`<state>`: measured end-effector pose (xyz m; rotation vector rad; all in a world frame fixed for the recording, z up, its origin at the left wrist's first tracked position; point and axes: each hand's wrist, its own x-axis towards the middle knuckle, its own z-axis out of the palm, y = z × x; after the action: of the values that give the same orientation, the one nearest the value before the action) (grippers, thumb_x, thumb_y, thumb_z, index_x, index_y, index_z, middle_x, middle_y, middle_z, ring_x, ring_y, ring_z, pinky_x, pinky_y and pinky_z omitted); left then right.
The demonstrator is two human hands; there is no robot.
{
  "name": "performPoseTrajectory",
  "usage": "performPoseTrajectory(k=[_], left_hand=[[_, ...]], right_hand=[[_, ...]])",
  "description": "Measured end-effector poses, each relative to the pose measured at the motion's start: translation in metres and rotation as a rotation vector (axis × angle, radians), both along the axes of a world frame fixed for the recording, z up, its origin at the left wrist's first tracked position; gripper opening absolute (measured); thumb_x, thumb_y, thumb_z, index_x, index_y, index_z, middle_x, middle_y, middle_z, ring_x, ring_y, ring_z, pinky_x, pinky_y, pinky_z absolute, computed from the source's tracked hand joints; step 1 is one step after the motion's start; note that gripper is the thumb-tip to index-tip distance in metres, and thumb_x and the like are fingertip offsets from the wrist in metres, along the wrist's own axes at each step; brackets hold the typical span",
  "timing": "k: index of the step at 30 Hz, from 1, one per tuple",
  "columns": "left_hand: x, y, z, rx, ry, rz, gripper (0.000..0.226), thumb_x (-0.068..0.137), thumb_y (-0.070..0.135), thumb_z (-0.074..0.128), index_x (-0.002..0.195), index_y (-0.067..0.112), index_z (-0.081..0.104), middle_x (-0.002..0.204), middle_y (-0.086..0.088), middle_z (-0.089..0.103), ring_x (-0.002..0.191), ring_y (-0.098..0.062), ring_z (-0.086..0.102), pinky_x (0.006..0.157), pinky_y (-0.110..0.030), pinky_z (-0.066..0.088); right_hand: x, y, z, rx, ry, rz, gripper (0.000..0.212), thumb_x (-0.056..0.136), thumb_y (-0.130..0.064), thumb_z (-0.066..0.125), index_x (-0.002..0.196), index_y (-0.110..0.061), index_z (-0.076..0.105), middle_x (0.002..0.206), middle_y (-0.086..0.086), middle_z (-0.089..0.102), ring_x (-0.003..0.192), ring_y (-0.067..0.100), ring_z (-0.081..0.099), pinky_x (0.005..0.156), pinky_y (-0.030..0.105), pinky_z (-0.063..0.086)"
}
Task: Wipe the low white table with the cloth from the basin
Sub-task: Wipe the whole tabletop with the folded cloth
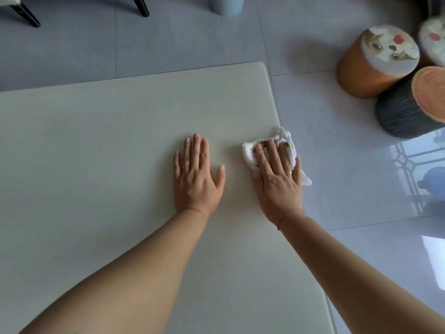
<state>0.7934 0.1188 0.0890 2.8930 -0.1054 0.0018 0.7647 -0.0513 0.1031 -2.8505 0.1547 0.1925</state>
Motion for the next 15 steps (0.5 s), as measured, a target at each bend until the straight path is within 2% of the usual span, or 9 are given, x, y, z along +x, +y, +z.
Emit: performPoseTrajectory(k=[4, 10, 15], left_hand=[[0.000, -0.001, 0.002, -0.005, 0.011, 0.005, 0.068, 0.088, 0.044, 0.033, 0.146, 0.008, 0.032, 0.155, -0.009, 0.027, 0.143, -0.025, 0.022, 0.116, -0.048, 0.018], [0.002, 0.000, 0.001, 0.013, 0.032, 0.004, 0.068, 0.089, 0.045, 0.033, 0.147, 0.010, 0.029, 0.156, -0.007, 0.024, 0.144, -0.023, 0.020, 0.117, -0.045, 0.013], [0.002, 0.000, 0.002, 0.017, 0.034, 0.011, 0.068, 0.089, 0.045, 0.033, 0.147, 0.010, 0.029, 0.156, -0.007, 0.024, 0.144, -0.024, 0.019, 0.117, -0.045, 0.013]], right_hand=[[0.012, -0.001, 0.001, -0.004, 0.027, -0.008, 0.051, 0.100, -0.041, 0.025, 0.149, -0.036, 0.012, 0.159, -0.007, 0.004, 0.146, 0.013, -0.005, 0.117, 0.041, -0.009], [0.109, -0.001, -0.002, 0.009, 0.041, -0.026, 0.052, 0.100, -0.040, 0.024, 0.149, -0.036, 0.009, 0.160, -0.006, 0.001, 0.146, 0.015, -0.006, 0.116, 0.043, -0.010], [0.095, 0.002, -0.004, 0.019, 0.011, -0.003, 0.054, 0.099, -0.038, 0.026, 0.150, -0.034, 0.010, 0.160, -0.006, 0.001, 0.146, 0.017, -0.007, 0.115, 0.041, -0.011]])
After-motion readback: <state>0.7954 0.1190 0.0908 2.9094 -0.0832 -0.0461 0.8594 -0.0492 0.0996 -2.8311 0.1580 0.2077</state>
